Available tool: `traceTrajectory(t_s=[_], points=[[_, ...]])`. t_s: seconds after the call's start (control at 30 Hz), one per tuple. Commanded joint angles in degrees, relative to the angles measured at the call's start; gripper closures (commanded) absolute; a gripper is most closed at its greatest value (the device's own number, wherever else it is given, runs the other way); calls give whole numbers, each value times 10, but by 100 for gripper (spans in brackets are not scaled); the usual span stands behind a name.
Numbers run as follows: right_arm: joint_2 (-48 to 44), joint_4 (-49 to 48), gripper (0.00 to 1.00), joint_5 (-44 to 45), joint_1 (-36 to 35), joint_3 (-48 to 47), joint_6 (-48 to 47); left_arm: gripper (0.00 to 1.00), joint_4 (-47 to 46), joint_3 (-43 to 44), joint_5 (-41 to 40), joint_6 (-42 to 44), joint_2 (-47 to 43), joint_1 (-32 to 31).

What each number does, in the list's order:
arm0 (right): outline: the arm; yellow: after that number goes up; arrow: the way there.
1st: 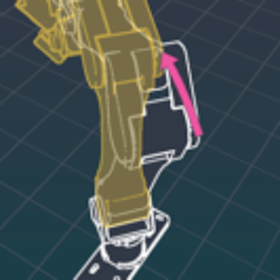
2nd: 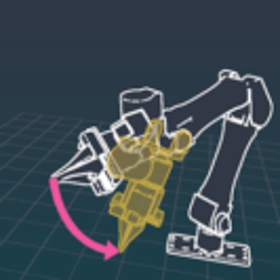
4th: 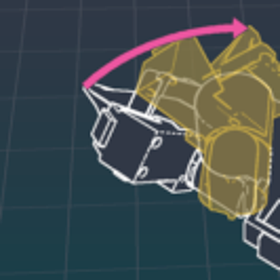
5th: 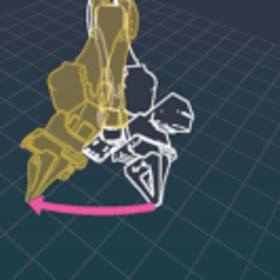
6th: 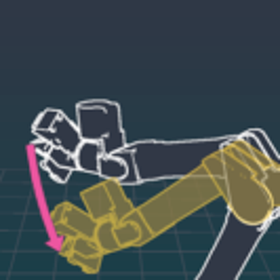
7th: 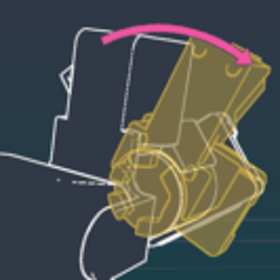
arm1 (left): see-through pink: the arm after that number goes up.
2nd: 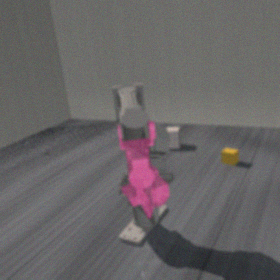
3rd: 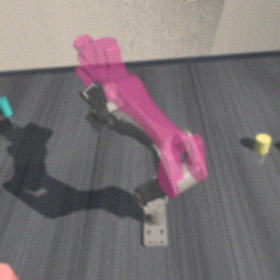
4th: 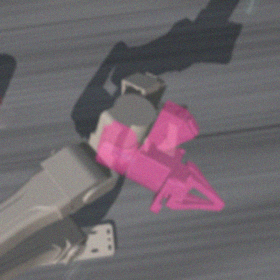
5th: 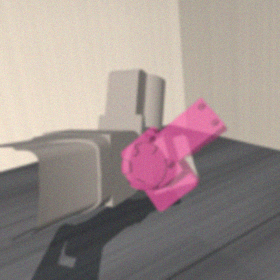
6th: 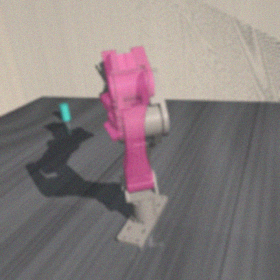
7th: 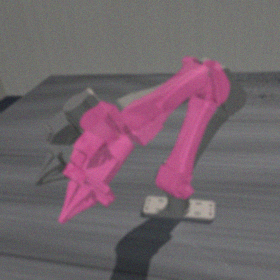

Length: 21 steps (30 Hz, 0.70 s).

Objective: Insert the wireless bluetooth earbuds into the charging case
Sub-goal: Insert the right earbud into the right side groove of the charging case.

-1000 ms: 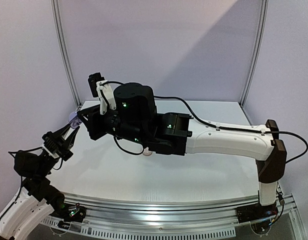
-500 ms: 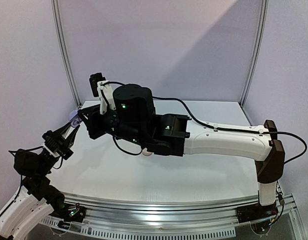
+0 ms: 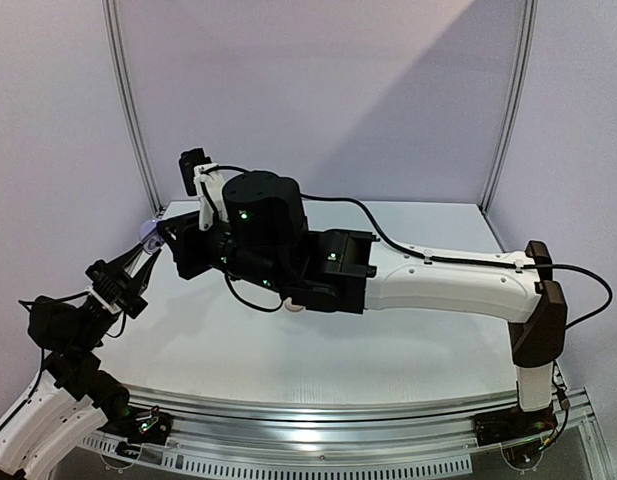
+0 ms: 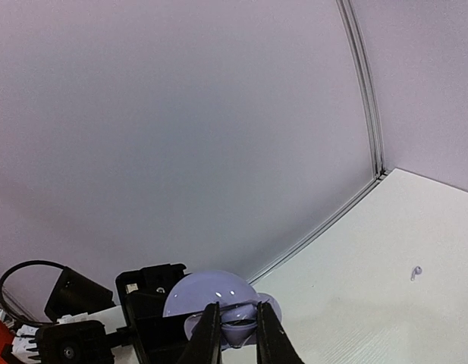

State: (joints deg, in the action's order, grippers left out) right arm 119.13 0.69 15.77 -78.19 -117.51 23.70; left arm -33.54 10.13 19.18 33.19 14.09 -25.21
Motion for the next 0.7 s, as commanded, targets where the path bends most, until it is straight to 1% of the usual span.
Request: traceTrajectory(t_s=[0.0, 0.27, 0.37, 0.63, 0.67], points=[[18, 31, 100, -2, 6, -14, 9, 100, -5, 16, -6, 14, 6, -12], [30, 46, 100, 1, 6, -33, 15, 100, -6, 16, -8, 42, 10, -17], [48, 53, 100, 1, 6, -52, 18, 100, -9, 20, -14, 42, 17, -20], [57, 44, 100, 4, 6, -54, 22, 100, -15, 21, -19, 42, 20, -28], [59, 42, 99, 3, 6, -56, 21, 100, -16, 21, -20, 42, 21, -29]])
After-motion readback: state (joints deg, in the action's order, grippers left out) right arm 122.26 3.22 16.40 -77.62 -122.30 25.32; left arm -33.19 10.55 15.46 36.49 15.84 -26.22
